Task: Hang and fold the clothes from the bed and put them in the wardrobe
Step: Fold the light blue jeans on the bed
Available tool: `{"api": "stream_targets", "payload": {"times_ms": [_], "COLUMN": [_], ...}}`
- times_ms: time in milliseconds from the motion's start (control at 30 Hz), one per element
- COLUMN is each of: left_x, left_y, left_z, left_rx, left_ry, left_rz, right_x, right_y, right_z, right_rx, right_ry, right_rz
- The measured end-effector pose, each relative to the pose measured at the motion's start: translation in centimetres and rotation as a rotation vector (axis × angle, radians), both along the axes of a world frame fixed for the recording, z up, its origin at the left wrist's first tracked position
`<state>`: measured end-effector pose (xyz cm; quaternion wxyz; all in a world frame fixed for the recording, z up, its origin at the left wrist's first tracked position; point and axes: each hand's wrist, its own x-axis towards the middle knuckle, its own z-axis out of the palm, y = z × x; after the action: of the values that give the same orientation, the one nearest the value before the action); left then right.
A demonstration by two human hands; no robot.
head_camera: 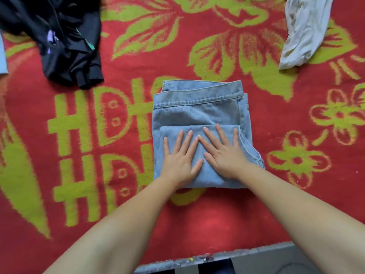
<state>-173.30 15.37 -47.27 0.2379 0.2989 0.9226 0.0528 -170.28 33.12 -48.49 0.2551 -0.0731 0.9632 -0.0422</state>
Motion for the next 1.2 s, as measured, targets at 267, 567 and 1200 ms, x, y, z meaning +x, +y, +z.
{"api": "stream_targets", "payload": {"times_ms": [267,567,1200], "left_x": [2.2,-0.3,-5.3], "left_y": [-6.2,-4.5,0.4], "left_z": [-0.4,5.4,1.8], "left_rx": [-0.032,-0.121,0.027], "left_ry": [0.122,-0.193,0.218], "left_rz": [-0.202,-0.187,0.173], "right_x": [6.0,3.4,-4.4], "right_y": [-0.1,-0.1,-1.9], "right_z": [2.7,7.4,3.7], "right_rx": [0.045,-0.091,-0.051], "right_ry": [-0.016,-0.301,0.234], "right_rz": [0.081,0.017,-0.210]}}
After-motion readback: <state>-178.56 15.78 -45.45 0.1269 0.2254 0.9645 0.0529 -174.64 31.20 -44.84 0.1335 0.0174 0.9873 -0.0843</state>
